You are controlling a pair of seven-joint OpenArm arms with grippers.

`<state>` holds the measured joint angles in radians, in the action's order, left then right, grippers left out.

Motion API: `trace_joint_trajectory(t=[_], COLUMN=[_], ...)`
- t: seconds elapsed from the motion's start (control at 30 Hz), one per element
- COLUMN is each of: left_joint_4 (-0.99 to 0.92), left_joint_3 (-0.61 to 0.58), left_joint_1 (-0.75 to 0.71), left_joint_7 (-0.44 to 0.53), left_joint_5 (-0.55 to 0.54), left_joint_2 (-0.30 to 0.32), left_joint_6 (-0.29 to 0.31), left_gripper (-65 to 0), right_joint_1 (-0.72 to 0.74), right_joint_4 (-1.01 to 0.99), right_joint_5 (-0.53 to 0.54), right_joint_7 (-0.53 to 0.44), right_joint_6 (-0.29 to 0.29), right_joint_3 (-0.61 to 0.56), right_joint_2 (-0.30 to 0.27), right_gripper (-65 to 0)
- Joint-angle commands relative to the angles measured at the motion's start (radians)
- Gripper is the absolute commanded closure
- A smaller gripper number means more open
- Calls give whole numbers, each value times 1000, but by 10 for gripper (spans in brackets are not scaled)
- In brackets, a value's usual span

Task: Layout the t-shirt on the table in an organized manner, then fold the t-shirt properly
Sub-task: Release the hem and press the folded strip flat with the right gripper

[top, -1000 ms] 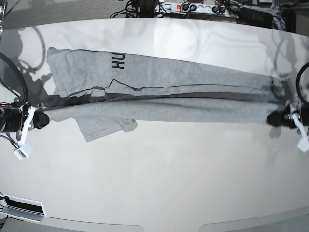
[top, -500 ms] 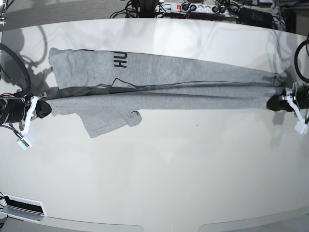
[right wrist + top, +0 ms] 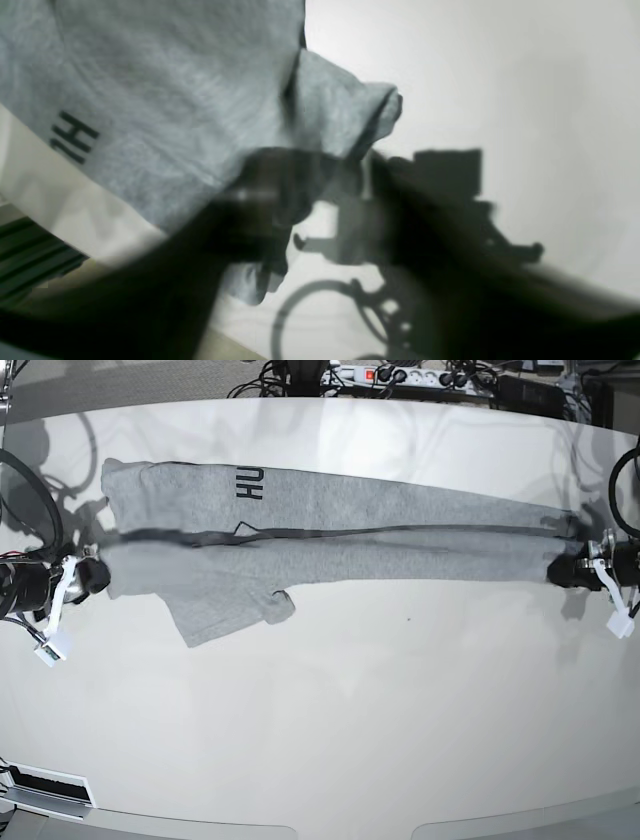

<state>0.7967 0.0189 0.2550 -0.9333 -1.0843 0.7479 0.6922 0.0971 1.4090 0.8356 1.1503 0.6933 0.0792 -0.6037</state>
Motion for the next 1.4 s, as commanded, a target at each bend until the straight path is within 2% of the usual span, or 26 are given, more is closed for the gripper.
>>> trace_joint_trajectory(t=[0.0, 0.03, 0.1, 0.17, 0.2, 0.3, 0.43, 0.5, 0.67, 0.77, 0.87, 1.07, 1.1, 1.13, 1.2, 1.27, 1.37], left_joint_4=[10, 10, 10, 10, 10, 10, 10, 10, 10, 10, 10, 10, 10, 10, 10, 10, 10], left_joint_3=[8, 8, 8, 8, 8, 8, 8, 8, 8, 8, 8, 8, 8, 8, 8, 8, 8], left_joint_1=[19, 19, 19, 19, 19, 19, 20, 19, 19, 19, 20, 19, 20, 20, 20, 20, 20], left_joint_7=[14, 21, 37, 54, 63, 96, 104, 103, 102, 103, 103, 103, 103, 104, 113, 126, 126], left_joint_5=[-21, -21, -21, -21, -21, -20, -21, -20, -20, -21, -28, -29, -29, -29, -28, -28, -29], left_joint_2=[25, 24, 22, 16, 13, 4, -2, -3, -2, -3, -3, -3, -3, -3, -3, -3, -3], left_joint_6=[6, 6, 6, 6, 6, 6, 6, 6, 6, 6, 6, 6, 6, 6, 6, 6, 6], left_gripper=[-362, -380, -376, -376, -376, -376, -376, -376, -376, -376, -376, -376, -376, -376, -376, -376, -376], right_joint_1=[32, 41, 60, 64, 64, 64, 64, 64, 83, 121, 168, 219, 222, 222, 232, 245, 257], right_joint_4=[16, 16, 16, 16, 16, 16, -14, -52, -198, -314, -432, -521, -521, -521, -520, -509, -454], right_joint_5=[-21, -66, -139, -139, -125, -125, -170, -215, -373, -401, -378, -357, -352, -335, -285, -229, -155], right_joint_7=[-47, -85, -175, -241, -264, -264, -264, -297, -428, -452, -482, -469, -466, -458, -437, -397, -291], right_joint_6=[5, -14, -109, -183, -201, -203, -221, -231, -330, -340, -318, -176, -137, -89, 5, 5, 5], right_joint_3=[8, 8, 8, 8, 8, 8, 8, 8, 8, 8, 8, 7, 6, 6, 6, 6, 6], right_joint_2=[-26, -26, -26, -24, -18, 40, 158, 212, 314, 350, 367, 408, 411, 413, 409, 402, 386], right_gripper=[-471, -492, -493, -493, -493, -493, -493, -493, -493, -493, -493, -479, -434, -364, -186, -5, 0])
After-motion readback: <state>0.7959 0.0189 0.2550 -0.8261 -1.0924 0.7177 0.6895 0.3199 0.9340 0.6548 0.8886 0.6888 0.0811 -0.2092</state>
